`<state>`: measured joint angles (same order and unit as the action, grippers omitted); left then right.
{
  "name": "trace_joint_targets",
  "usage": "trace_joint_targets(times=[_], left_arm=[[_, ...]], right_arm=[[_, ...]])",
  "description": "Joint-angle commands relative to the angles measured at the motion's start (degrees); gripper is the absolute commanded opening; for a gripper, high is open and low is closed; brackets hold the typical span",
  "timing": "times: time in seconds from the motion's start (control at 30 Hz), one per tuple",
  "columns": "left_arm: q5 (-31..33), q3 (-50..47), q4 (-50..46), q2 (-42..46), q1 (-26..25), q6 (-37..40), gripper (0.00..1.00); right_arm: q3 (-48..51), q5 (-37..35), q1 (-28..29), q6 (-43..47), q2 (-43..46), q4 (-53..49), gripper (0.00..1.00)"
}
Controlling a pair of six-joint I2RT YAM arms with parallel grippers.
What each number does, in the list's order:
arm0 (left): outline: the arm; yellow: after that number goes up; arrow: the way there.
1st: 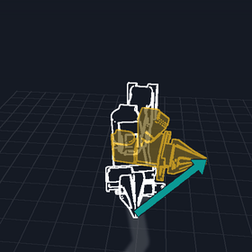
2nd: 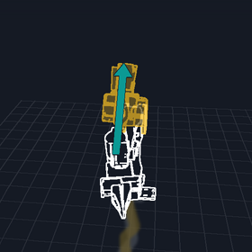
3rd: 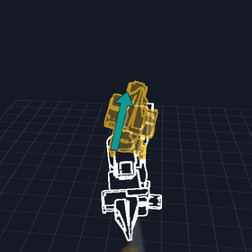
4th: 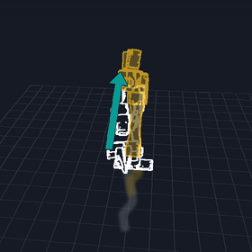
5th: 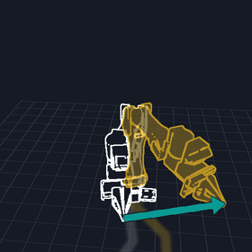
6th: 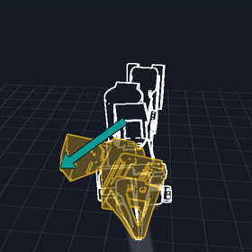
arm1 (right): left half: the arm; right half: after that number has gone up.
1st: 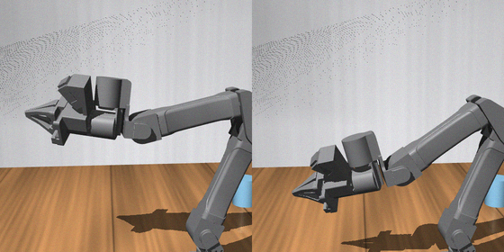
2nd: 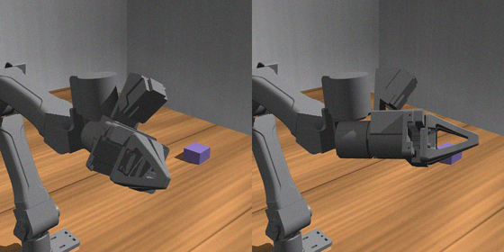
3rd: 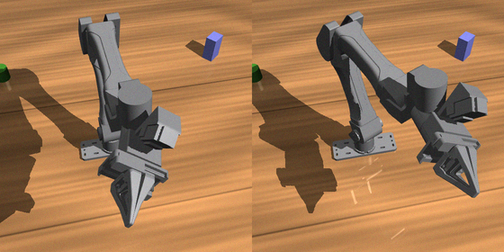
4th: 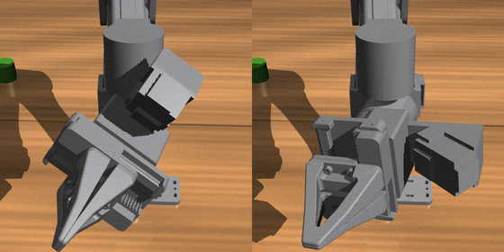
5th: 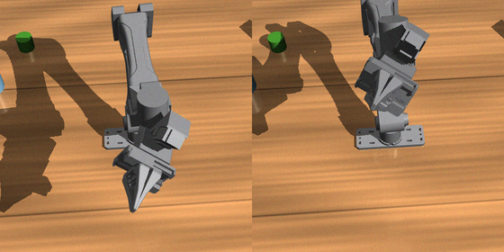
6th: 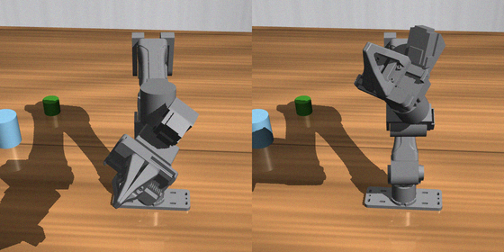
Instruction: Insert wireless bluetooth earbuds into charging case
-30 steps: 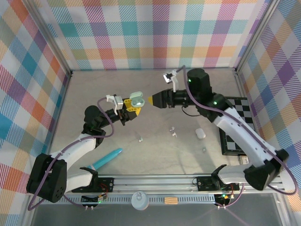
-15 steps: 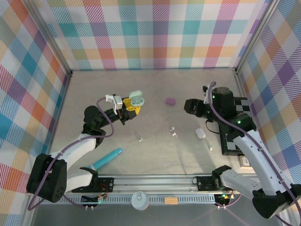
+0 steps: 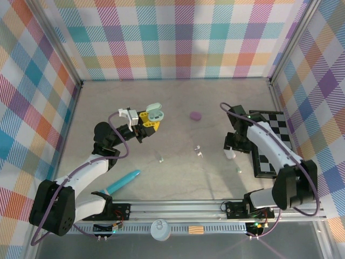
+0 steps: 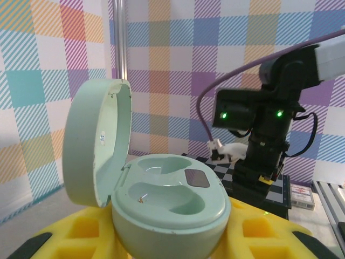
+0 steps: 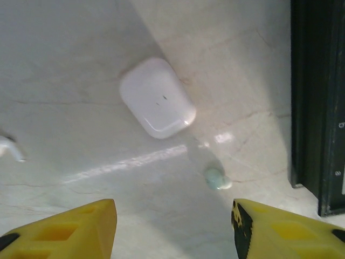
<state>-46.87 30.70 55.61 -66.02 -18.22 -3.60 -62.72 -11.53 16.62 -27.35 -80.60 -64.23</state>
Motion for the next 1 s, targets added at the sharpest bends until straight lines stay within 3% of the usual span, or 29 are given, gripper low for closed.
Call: trace_joint_targets(times=[0.0,0.4,0.97], left_arm=[[-0.48,1.65,2.12,1.34,0.37,0.44,0.32],[-1.34,2.19,1.95,1.45,0.55,0.17,0.32],[-1.29,2.44,0.79,2.25,0.55,0.26,0.32]], right_arm=[[-2.49,-2.64,0.91,0.46,-3.48,-8.27,0.57],[8.25,-4.52,1.97,-5.25,-11.34,-0.42,0.48],[9.8,-3.99,1.68,-4.46,-20.15,5.05,0.36]])
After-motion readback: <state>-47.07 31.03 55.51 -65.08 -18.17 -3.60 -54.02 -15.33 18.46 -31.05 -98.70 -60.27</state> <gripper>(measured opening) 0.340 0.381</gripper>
